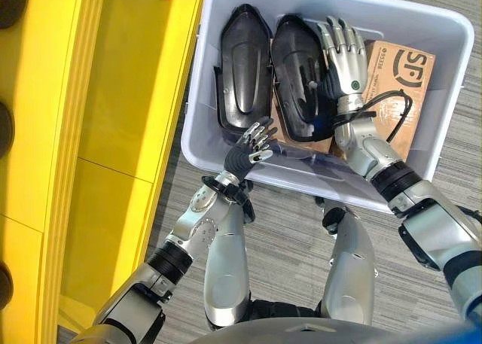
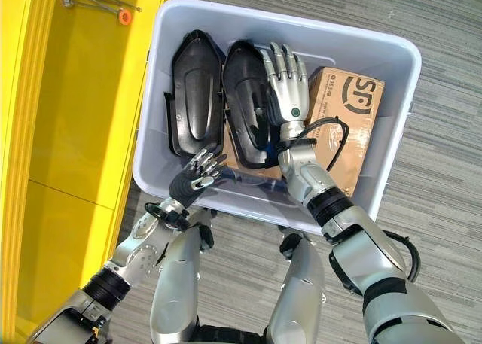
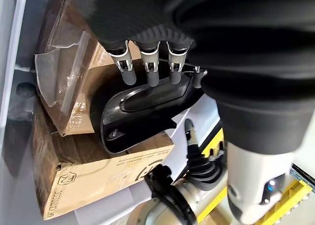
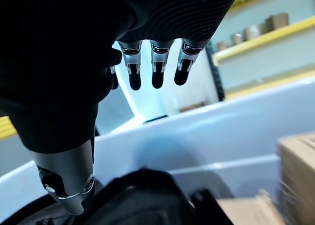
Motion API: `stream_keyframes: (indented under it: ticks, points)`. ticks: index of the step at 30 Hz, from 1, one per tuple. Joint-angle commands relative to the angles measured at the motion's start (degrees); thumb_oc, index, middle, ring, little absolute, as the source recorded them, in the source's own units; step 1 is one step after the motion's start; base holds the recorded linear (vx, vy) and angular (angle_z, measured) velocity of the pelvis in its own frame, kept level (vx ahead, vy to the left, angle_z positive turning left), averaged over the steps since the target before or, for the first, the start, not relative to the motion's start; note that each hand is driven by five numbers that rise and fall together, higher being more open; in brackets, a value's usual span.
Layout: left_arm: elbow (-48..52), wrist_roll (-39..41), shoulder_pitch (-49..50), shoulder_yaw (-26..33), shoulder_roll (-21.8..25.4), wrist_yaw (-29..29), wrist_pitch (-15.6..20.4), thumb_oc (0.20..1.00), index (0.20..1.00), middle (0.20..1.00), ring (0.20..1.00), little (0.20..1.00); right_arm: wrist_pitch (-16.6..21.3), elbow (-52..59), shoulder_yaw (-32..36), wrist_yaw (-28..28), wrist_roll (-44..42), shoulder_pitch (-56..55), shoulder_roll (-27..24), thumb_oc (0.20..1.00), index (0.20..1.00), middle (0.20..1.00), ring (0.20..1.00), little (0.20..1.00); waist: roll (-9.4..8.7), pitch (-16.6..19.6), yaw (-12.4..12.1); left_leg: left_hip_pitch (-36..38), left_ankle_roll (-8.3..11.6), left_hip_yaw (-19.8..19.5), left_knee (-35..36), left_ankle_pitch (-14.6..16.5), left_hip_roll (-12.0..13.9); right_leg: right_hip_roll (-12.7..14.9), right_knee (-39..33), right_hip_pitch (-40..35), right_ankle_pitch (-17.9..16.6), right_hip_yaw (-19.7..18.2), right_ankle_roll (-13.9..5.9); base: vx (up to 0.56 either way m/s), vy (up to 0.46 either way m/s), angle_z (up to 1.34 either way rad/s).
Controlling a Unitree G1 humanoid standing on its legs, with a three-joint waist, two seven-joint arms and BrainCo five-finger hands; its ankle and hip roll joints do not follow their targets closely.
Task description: Move parts from the plastic box to the shelf.
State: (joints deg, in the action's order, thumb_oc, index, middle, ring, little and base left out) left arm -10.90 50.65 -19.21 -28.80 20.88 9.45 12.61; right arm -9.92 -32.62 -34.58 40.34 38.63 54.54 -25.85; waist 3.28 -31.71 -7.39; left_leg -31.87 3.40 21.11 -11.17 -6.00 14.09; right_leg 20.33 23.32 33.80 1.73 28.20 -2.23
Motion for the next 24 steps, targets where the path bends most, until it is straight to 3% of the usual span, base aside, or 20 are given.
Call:
stream_keyframes:
  ticks: [1,12,15,17,24]
  points:
    - [4.0,1.6,0.0,-3.3,-1.0,1.2,1.1,1.0,1.0,1.0,1.0,1.0,0.1,-0.7,-0.8,2.2,-2.3,3.7,-2.7,1.0,1.0,1.0,1.0,1.0,3.19,1.9,-1.2,-2.3,3.45,0.4,-0.1,0.3,2.3,1.1,5.0,3.2,1.1,-1.7,-4.59,-0.01,-0.012,0.05]
    - [2.7,1.2,-0.7,-3.2,-1.3,1.4,1.3,1.0,1.0,1.0,1.0,1.0,-1.3,-7.9,2.0,6.6,-17.3,4.3,0.5,1.0,1.0,1.0,1.0,1.0,4.55,1.9,-1.7,-5.5,3.72,0.4,-0.5,0.0,2.3,1.8,5.4,6.1,0.8,-1.5,-4.58,0.0,-0.002,0.02]
    - [2.8,1.1,-1.0,-2.4,-1.7,0.9,1.3,1.0,1.0,1.0,1.0,1.0,0.0,-9.3,3.5,2.9,-23.9,3.8,1.8,1.0,1.0,1.0,1.0,1.0,5.31,1.9,-1.7,-7.6,3.9,0.4,-0.9,0.0,2.2,2.1,6.0,8.3,1.0,-1.9,-4.5,-0.01,0.005,0.01]
    - [3.1,-0.5,-1.1,-1.8,-1.5,0.1,3.6,1.0,1.0,1.0,1.0,1.0,0.5,-9.8,3.7,-0.5,-25.1,3.5,2.3,1.0,1.0,1.0,1.0,1.0,5.65,1.9,-1.8,-8.8,3.96,0.3,-1.4,0.1,2.3,2.5,6.9,9.6,1.1,-2.1,-4.43,0.0,0.0,0.0]
    - [2.7,3.0,-1.4,-0.5,-2.3,1.2,1.6,1.0,1.0,1.0,1.0,1.0,-1.7,-13.4,0.7,-7.9,-24.2,4.7,3.5,1.0,1.0,1.0,1.0,1.0,6.19,1.9,-2.4,-11.7,4.11,-0.2,-3.5,0.5,2.4,3.2,9.0,12.3,1.6,-2.4,-4.11,0.0,-0.002,0.02]
